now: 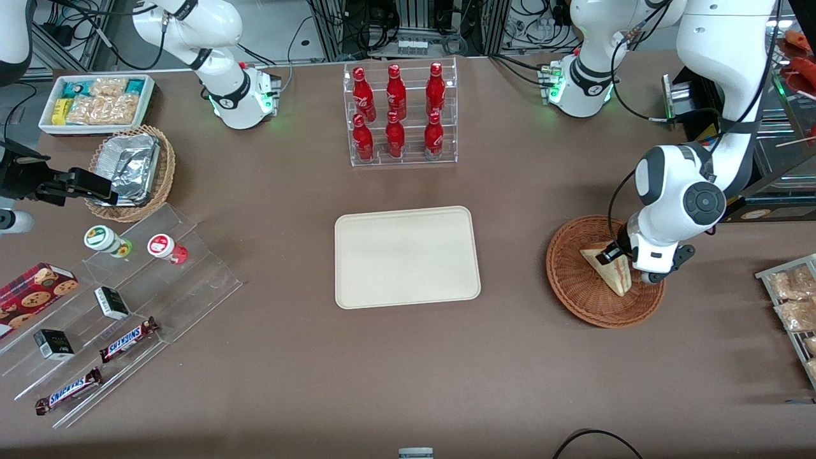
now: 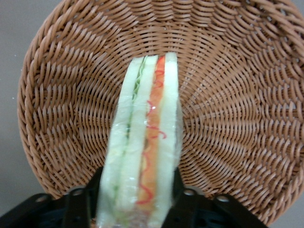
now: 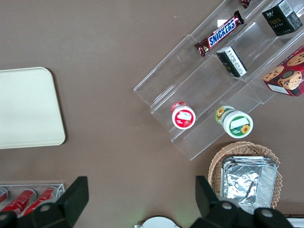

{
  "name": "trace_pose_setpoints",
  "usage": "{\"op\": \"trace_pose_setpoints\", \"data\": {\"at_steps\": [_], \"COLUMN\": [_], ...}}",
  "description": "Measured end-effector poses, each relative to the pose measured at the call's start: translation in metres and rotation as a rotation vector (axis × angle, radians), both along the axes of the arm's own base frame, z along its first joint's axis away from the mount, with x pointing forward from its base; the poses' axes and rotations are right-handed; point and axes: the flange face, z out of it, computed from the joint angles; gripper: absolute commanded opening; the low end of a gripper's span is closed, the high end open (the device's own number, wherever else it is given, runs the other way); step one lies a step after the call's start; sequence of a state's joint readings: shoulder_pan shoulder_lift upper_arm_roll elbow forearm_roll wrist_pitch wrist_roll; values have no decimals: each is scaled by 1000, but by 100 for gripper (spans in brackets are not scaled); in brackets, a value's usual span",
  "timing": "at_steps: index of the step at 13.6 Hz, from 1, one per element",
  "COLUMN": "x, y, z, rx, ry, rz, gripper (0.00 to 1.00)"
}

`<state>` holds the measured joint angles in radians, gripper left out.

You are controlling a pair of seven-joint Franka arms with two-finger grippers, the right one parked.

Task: Place sandwich from basket to tray
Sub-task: 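Lift the sandwich and carry it with the left gripper over the tray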

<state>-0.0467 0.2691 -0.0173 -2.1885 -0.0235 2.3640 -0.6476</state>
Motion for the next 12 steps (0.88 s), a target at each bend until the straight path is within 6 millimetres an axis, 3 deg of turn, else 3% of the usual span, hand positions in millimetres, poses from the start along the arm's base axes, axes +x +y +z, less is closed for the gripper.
{"op": "trace_pose_setpoints", "data": {"at_steps": [3,7,9,12], "x": [11,39,40,32], "y": [-3,-32,-63,-131], "z": [24,89,102,111], "rx": [-3,-18,-36,-67], "ry": [26,45,34,18], "rz": [-26,-123,-224,-340], "gripper": [0,0,0,0]}}
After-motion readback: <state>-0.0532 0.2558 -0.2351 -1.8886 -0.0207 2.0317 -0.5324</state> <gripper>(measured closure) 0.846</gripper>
